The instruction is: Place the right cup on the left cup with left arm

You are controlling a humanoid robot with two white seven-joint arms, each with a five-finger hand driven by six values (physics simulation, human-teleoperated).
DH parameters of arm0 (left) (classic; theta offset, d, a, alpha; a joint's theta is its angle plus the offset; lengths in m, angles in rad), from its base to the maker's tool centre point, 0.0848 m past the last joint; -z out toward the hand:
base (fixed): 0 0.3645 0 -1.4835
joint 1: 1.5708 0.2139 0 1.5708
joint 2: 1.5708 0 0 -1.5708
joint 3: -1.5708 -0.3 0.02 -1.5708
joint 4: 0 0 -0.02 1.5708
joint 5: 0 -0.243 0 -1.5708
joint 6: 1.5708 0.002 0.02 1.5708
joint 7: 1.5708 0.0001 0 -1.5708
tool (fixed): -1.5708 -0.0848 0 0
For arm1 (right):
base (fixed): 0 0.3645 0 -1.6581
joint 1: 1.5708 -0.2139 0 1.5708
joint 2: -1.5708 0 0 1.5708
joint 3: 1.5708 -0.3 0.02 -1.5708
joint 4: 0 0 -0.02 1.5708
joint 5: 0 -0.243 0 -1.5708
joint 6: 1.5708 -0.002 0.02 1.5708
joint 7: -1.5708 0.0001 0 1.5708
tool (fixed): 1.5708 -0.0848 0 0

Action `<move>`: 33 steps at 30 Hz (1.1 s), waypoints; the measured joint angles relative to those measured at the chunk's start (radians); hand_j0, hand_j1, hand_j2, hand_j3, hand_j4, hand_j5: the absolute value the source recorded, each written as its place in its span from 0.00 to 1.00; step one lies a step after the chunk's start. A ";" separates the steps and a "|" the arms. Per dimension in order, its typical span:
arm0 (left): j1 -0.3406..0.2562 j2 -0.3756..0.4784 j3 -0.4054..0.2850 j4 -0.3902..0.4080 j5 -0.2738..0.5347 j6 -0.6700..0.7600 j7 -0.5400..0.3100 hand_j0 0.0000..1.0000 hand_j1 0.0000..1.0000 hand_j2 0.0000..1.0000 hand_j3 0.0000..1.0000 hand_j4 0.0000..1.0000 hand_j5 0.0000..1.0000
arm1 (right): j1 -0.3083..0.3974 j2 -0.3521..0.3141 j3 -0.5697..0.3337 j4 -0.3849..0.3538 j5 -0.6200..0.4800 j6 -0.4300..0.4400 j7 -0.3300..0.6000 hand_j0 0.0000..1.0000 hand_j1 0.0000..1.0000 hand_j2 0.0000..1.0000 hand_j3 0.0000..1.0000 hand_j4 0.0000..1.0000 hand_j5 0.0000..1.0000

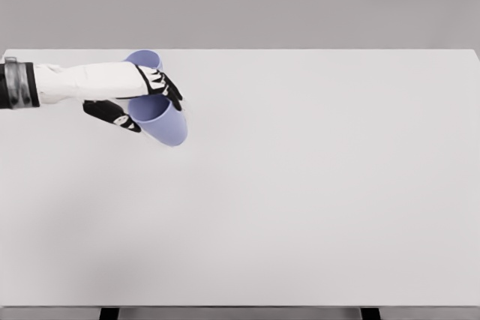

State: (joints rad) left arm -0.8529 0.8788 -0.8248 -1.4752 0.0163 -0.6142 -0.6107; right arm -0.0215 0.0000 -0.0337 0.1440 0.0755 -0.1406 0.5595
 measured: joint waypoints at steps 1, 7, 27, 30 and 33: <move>-0.005 0.012 0.000 0.002 0.007 0.000 0.000 0.49 0.49 0.49 0.49 0.49 0.49 | 0.000 0.000 0.000 0.000 0.000 0.000 0.000 1.00 1.00 1.00 1.00 1.00 1.00; -0.075 0.052 -0.001 0.044 0.025 0.000 0.000 0.50 0.50 0.50 0.50 0.50 0.50 | 0.000 0.000 0.000 0.000 0.000 0.000 0.000 1.00 1.00 1.00 1.00 1.00 1.00; -0.252 0.034 -0.072 0.208 -0.014 0.000 0.000 0.51 0.51 0.51 0.51 0.51 0.51 | 0.000 0.000 0.000 0.000 0.000 0.000 0.000 1.00 1.00 1.00 1.00 1.00 1.00; -0.255 0.012 -0.080 0.240 -0.014 0.000 -0.001 0.51 0.51 0.51 0.51 0.51 0.51 | 0.000 0.000 0.000 0.000 0.000 0.000 0.000 1.00 1.00 1.00 1.00 1.00 1.00; -0.270 -0.005 -0.084 0.262 -0.014 0.000 -0.001 0.51 0.51 0.51 0.51 0.51 0.51 | 0.000 0.000 0.000 0.000 0.000 0.000 0.000 1.00 1.00 1.00 1.00 1.00 1.00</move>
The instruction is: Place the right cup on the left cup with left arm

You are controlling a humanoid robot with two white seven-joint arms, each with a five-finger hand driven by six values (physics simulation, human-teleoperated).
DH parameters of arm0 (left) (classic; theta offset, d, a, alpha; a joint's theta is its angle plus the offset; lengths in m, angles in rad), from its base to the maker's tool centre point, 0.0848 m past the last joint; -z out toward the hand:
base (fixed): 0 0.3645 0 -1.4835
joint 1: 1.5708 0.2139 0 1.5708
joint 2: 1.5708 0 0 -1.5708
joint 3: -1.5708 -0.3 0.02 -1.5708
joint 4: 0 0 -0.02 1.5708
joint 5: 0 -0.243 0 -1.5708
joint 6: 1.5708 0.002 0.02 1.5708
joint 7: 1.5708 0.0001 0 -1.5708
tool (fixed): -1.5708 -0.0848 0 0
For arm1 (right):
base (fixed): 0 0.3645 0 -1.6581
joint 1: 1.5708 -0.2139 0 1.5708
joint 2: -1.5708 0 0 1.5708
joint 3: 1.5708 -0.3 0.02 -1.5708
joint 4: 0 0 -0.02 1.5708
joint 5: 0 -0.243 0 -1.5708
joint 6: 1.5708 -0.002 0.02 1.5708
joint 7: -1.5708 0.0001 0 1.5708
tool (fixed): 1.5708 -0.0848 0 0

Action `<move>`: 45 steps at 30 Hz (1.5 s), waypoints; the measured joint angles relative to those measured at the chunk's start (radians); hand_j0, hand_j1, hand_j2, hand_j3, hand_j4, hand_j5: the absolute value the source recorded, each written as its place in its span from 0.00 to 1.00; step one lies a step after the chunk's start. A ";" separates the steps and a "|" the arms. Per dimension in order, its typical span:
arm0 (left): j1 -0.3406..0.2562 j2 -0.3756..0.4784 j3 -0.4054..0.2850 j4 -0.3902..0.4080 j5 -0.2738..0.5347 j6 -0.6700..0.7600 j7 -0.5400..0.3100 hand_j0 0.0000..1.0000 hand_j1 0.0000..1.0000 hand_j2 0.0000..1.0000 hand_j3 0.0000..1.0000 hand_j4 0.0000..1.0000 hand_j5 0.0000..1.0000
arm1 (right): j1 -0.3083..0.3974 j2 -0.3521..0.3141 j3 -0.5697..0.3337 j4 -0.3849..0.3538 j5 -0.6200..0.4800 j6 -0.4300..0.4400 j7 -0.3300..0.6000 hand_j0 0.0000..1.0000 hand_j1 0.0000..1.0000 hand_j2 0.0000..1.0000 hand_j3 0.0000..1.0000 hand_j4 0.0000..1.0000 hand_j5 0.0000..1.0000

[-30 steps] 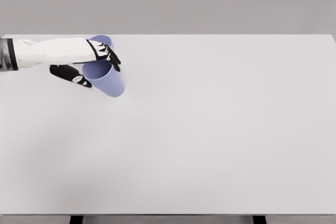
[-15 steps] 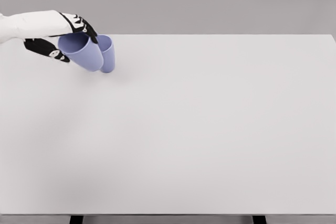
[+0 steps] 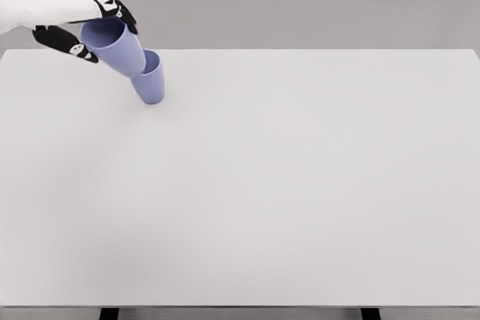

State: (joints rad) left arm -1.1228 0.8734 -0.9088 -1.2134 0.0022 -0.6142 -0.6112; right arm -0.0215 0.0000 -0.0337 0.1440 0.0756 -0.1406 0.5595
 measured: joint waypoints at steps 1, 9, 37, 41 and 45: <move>-0.011 -0.005 -0.002 0.007 0.000 0.000 0.000 0.51 0.51 0.51 0.51 0.51 0.51 | 0.000 0.000 0.000 0.000 0.000 0.000 0.000 1.00 1.00 1.00 1.00 1.00 1.00; -0.041 -0.074 -0.008 0.112 -0.044 0.000 0.000 0.52 0.52 0.52 0.52 0.52 0.52 | 0.000 0.000 0.000 0.000 0.000 0.000 0.000 1.00 1.00 1.00 1.00 1.00 1.00; -0.069 -0.207 -0.029 0.300 -0.125 0.000 0.000 0.53 0.53 0.53 0.53 0.53 0.53 | 0.000 0.000 0.000 0.000 0.000 0.000 0.000 1.00 1.00 1.00 1.00 1.00 1.00; -0.074 -0.207 -0.029 0.298 -0.124 0.000 0.000 0.53 0.53 0.53 0.53 0.53 0.53 | 0.000 0.000 0.000 0.000 0.000 0.000 0.000 1.00 1.00 1.00 1.00 1.00 1.00; -0.074 -0.208 -0.029 0.298 -0.124 0.000 0.000 0.53 0.53 0.53 0.53 0.53 0.53 | 0.000 0.000 0.000 0.000 0.000 0.000 0.000 1.00 1.00 1.00 1.00 1.00 1.00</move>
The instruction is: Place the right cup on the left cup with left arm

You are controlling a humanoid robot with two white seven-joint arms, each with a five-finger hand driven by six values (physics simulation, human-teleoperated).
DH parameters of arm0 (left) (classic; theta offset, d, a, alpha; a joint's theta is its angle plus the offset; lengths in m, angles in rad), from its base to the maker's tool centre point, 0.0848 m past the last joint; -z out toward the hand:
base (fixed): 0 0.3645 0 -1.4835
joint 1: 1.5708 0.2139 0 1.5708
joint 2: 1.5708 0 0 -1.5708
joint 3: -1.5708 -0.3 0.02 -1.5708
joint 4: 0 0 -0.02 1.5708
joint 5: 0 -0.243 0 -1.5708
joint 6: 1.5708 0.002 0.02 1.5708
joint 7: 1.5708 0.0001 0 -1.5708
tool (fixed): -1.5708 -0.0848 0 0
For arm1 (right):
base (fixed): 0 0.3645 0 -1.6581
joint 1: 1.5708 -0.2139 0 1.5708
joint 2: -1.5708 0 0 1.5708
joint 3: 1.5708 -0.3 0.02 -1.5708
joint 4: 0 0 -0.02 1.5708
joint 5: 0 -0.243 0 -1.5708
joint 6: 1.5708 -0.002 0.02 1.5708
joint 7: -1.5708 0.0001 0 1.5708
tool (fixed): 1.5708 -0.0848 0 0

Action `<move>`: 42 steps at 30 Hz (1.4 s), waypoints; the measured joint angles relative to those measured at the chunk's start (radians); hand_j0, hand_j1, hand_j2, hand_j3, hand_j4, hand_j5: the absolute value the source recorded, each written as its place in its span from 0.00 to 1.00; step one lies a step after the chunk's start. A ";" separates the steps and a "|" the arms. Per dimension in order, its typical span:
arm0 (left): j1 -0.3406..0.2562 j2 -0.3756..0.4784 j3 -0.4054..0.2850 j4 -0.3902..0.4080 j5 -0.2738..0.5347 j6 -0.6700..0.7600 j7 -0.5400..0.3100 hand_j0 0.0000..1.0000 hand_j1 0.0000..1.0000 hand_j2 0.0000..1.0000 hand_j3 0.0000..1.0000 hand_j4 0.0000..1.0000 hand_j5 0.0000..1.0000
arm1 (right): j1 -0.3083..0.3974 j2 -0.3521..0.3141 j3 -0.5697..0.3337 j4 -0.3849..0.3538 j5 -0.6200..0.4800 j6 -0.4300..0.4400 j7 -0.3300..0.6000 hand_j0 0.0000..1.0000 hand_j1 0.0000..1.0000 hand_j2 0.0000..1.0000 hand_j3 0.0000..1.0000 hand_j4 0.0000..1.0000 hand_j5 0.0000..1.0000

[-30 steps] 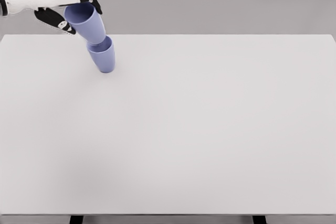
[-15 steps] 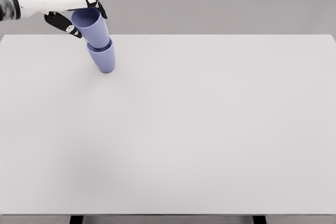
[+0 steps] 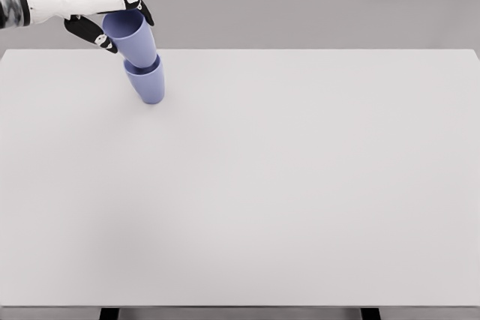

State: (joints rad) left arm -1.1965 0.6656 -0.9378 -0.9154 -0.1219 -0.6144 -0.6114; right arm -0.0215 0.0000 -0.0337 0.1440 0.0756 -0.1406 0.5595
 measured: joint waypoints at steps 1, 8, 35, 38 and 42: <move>0.000 0.000 0.000 0.001 0.000 0.000 0.000 0.52 0.52 0.52 0.52 0.52 0.52 | 0.000 0.000 0.000 0.000 0.000 0.000 0.000 1.00 1.00 1.00 1.00 1.00 1.00; 0.000 0.001 -0.001 0.008 0.000 0.000 0.000 0.53 0.53 0.53 0.53 0.53 0.53 | 0.000 0.000 0.000 0.000 0.000 0.000 0.000 1.00 1.00 1.00 1.00 1.00 1.00; 0.011 -0.021 -0.001 0.036 -0.027 0.001 0.000 1.00 1.00 1.00 1.00 1.00 1.00 | 0.000 0.000 0.000 0.000 0.000 0.000 0.000 1.00 1.00 1.00 1.00 1.00 1.00; 0.011 -0.022 -0.001 0.036 -0.031 0.001 0.000 1.00 1.00 1.00 1.00 1.00 1.00 | 0.000 0.000 0.000 0.000 0.000 0.000 0.000 1.00 1.00 1.00 1.00 1.00 1.00; 0.018 -0.019 0.003 0.025 -0.030 0.000 0.000 1.00 1.00 1.00 1.00 1.00 1.00 | 0.000 0.000 0.000 0.000 0.000 0.000 0.000 1.00 1.00 1.00 1.00 1.00 1.00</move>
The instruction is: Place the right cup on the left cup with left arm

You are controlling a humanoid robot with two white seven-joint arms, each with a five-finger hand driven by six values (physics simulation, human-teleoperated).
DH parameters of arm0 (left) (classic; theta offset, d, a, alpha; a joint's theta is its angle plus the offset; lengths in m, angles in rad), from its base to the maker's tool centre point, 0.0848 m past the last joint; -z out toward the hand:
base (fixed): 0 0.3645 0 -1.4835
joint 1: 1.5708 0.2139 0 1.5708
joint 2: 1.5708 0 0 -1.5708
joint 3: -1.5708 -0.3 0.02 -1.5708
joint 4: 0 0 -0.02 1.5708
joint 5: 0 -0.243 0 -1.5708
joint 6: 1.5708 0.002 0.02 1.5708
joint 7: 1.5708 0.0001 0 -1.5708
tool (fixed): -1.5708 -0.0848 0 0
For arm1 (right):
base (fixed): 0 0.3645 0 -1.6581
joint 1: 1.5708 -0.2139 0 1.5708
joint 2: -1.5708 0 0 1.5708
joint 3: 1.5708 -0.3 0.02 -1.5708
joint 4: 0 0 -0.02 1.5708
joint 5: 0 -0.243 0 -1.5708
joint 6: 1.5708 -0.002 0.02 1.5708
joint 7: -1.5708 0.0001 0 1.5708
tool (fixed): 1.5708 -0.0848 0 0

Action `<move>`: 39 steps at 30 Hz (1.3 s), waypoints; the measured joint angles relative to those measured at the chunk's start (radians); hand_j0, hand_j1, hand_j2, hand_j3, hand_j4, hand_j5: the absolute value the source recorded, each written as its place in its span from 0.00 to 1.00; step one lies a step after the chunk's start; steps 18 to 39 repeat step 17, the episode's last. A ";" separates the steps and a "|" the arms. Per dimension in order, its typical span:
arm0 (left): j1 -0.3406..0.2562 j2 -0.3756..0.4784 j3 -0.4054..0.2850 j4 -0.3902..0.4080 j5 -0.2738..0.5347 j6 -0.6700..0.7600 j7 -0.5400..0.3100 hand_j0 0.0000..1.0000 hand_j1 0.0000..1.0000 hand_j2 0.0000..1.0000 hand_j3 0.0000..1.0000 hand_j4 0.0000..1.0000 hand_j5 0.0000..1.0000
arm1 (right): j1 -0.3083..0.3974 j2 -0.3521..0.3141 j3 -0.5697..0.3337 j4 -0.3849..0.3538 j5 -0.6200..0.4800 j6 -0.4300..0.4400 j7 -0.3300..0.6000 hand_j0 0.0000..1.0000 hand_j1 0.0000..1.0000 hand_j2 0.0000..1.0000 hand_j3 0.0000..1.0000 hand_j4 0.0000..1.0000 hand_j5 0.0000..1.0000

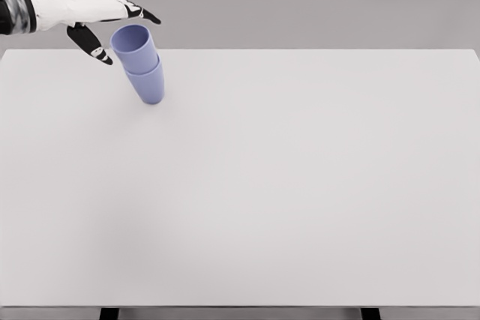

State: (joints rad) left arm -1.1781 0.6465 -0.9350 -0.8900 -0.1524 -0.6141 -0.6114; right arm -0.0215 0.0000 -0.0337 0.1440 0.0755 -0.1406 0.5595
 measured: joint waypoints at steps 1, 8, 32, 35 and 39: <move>0.015 0.004 0.004 -0.022 0.003 0.000 0.000 1.00 1.00 1.00 1.00 1.00 1.00 | 0.000 0.000 0.000 0.000 0.000 0.000 0.000 1.00 1.00 1.00 1.00 1.00 1.00; 0.097 0.188 0.045 -0.362 0.152 0.000 0.000 1.00 1.00 1.00 1.00 1.00 1.00 | 0.000 0.000 0.000 0.000 0.000 0.000 0.000 1.00 1.00 1.00 1.00 1.00 1.00; 0.408 0.308 0.162 -0.657 0.238 -0.001 0.000 1.00 1.00 1.00 1.00 1.00 1.00 | 0.000 0.000 0.000 0.000 0.000 0.000 0.000 1.00 1.00 1.00 1.00 1.00 1.00; 0.408 0.308 0.162 -0.657 0.238 -0.001 0.000 1.00 1.00 1.00 1.00 1.00 1.00 | 0.000 0.000 0.000 0.000 0.000 0.000 0.000 1.00 1.00 1.00 1.00 1.00 1.00; 0.408 0.308 0.162 -0.657 0.238 -0.001 0.000 1.00 1.00 1.00 1.00 1.00 1.00 | 0.000 0.000 0.000 0.000 0.000 0.000 0.000 1.00 1.00 1.00 1.00 1.00 1.00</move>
